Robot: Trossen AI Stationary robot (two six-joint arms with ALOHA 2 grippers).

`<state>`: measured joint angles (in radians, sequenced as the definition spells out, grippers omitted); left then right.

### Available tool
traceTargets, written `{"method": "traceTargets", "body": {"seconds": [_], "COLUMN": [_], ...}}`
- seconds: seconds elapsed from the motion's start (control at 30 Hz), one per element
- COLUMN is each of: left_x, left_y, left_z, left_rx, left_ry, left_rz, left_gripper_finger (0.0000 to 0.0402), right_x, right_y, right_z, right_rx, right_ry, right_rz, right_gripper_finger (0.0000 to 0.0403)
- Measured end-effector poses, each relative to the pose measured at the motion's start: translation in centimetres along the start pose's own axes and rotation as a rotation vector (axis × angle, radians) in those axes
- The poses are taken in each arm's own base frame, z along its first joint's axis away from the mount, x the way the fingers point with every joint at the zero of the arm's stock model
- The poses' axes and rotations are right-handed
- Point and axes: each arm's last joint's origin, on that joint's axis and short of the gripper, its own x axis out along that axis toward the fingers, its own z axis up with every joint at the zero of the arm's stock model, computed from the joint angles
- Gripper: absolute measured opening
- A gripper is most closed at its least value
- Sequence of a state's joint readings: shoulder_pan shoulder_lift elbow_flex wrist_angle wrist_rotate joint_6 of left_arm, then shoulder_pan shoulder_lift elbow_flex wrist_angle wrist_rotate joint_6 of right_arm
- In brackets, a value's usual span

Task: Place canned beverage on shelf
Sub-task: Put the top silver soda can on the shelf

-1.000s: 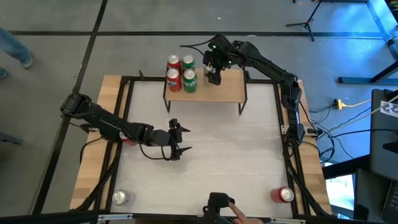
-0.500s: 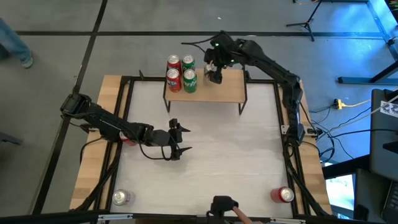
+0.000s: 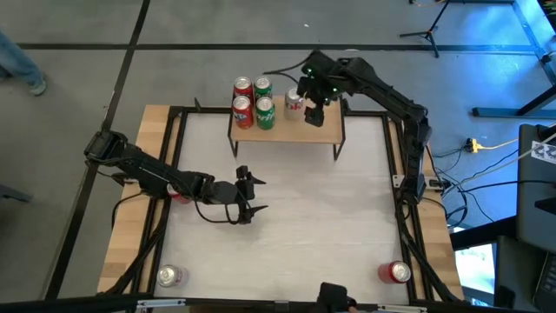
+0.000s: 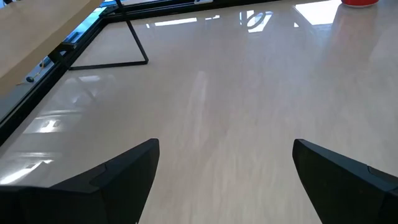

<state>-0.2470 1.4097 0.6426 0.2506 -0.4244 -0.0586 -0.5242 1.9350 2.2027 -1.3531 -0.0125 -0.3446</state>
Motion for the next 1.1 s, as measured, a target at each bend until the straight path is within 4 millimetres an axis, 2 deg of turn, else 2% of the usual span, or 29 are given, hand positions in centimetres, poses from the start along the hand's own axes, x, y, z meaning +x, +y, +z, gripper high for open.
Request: {"method": "traceTargets", "body": {"seconds": [0.23,0.37,0.47,0.6,0.8,1.1], "left_x": [0.0,0.0,0.0,0.0,0.1,0.2], "left_y": [0.0,0.0,0.0,0.1,0.4,0.4], "left_z": [-0.1,-0.1,-0.1,-0.1,0.0,0.0], "left_rx": [0.003,0.002,-0.004,-0.006,-0.003,0.01], "left_ry": [0.007,0.007,0.007,0.006,0.008,0.006], "left_rz": [0.001,0.001,0.001,0.005,0.016,0.019], "left_gripper_finger": [0.0359,0.0359,0.0359,0.0359,0.0359,0.0359], "right_x": [-0.3,0.4,1.8,4.8,7.9,8.2], "right_y": [0.6,1.0,1.0,1.4,1.9,1.7], "right_z": [-3.0,-5.1,-6.9,-8.8,-9.9,-9.3], "right_rx": [0.014,0.016,0.028,0.038,0.04,0.039], "right_ry": [-0.063,-0.223,-0.352,-0.391,-0.449,-0.561], "right_rz": [-0.033,-0.095,-0.156,-0.174,-0.183,-0.187], "right_gripper_finger": [0.0204,0.017,0.0152,0.0142,0.014,0.014]}}
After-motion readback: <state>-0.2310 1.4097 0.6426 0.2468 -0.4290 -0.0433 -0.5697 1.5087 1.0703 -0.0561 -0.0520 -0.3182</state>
